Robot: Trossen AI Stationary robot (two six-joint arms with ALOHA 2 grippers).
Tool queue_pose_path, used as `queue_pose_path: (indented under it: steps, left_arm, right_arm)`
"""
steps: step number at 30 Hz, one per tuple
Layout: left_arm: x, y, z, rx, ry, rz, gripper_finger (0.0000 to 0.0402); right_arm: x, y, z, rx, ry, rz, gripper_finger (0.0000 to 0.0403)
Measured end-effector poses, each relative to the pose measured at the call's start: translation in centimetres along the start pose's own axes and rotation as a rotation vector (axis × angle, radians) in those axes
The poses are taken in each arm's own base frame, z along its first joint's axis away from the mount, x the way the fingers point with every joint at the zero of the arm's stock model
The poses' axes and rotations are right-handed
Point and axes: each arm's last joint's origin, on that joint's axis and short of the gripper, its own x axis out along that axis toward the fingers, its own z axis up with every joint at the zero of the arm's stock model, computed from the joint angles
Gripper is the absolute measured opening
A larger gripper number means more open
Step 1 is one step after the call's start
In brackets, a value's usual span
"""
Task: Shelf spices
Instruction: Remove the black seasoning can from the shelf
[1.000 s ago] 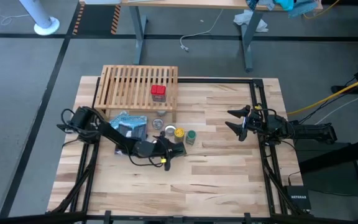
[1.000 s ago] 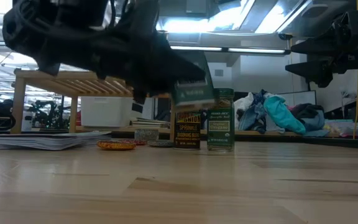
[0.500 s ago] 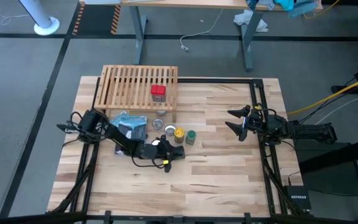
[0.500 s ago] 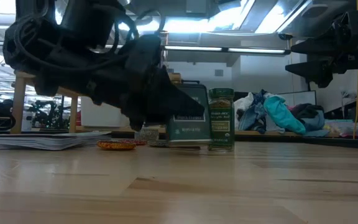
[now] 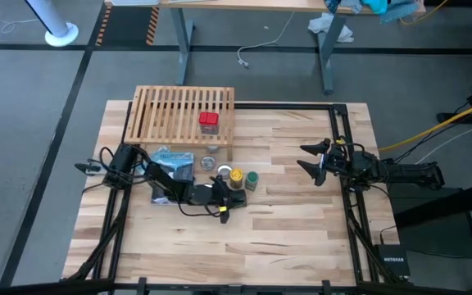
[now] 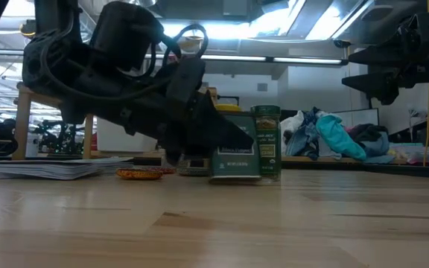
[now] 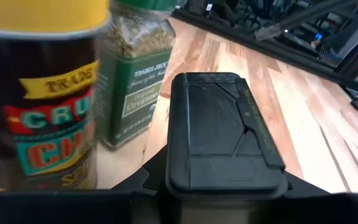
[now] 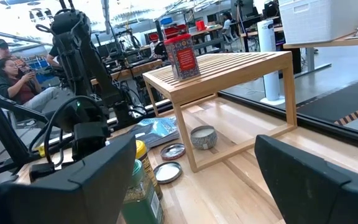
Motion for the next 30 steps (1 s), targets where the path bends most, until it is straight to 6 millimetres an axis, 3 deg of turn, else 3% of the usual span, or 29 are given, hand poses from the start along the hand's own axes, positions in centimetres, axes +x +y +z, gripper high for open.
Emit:
queue_pose_path:
  steps: [8,20,30]
  left_arm:
    - [0.06,-0.03,0.01,0.005,0.004,0.001,0.0129]
    - [0.07,-0.03,-0.06,-0.013,0.015,-0.002,0.0296]
    - [-0.05,-0.69,0.56,0.024,-0.056,-0.052,0.0350]
  right_arm:
    - [0.00,0.00,-0.01,0.000,0.000,0.000,0.0335]
    - [0.00,0.00,-0.01,0.000,0.000,0.000,0.0335]
    - [0.00,0.00,-0.01,0.000,0.000,0.000,0.0335]
